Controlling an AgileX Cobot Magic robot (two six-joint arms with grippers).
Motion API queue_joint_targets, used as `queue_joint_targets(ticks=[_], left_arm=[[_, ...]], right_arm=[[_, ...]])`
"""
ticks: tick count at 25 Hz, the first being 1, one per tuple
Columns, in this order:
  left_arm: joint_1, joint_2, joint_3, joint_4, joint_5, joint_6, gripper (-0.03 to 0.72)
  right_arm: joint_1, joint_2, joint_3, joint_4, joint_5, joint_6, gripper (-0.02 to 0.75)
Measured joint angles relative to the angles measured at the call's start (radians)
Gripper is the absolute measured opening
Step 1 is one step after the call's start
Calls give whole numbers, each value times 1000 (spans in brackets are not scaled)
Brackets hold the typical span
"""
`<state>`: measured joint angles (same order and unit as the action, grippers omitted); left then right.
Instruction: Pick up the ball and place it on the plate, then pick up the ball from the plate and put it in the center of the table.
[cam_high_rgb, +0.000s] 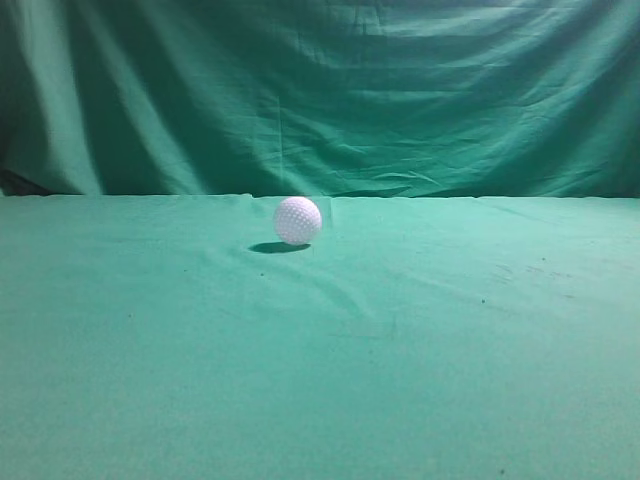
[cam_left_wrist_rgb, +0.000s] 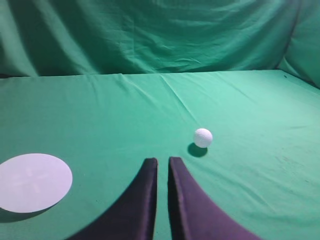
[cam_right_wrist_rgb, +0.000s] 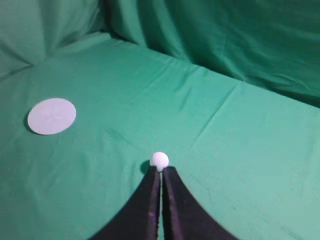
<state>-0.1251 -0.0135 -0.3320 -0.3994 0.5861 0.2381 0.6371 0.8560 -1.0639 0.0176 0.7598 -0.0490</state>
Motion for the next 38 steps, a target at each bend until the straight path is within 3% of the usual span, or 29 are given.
queue_joint_targets(ticks=[5,12,23,27,29,31,38], left_arm=[[0,0,144,0,-191,0,60],[0,5,299,-4,-376,0,60],[0,5,333,-7,-383,0,60],[0,5,333,-7,-383,0,60],[0,5,333,-7,-383,0,60],[0,5,333,-7,-383,0,60],[0,5,333,-7,-383,0,60]], right_arm=[[0,-277,267,2,-142,-2,0],[0,-478,476,-11,-170,-4,0],[0,-486,714,-24,-187,-4,0],[0,-486,805,-25,-283,-4,0],[0,-486,866,-27,-439,-4,48],[0,-486,890,-27,-519,-4,48],[0,-486,906,-27,-516,-4,48]])
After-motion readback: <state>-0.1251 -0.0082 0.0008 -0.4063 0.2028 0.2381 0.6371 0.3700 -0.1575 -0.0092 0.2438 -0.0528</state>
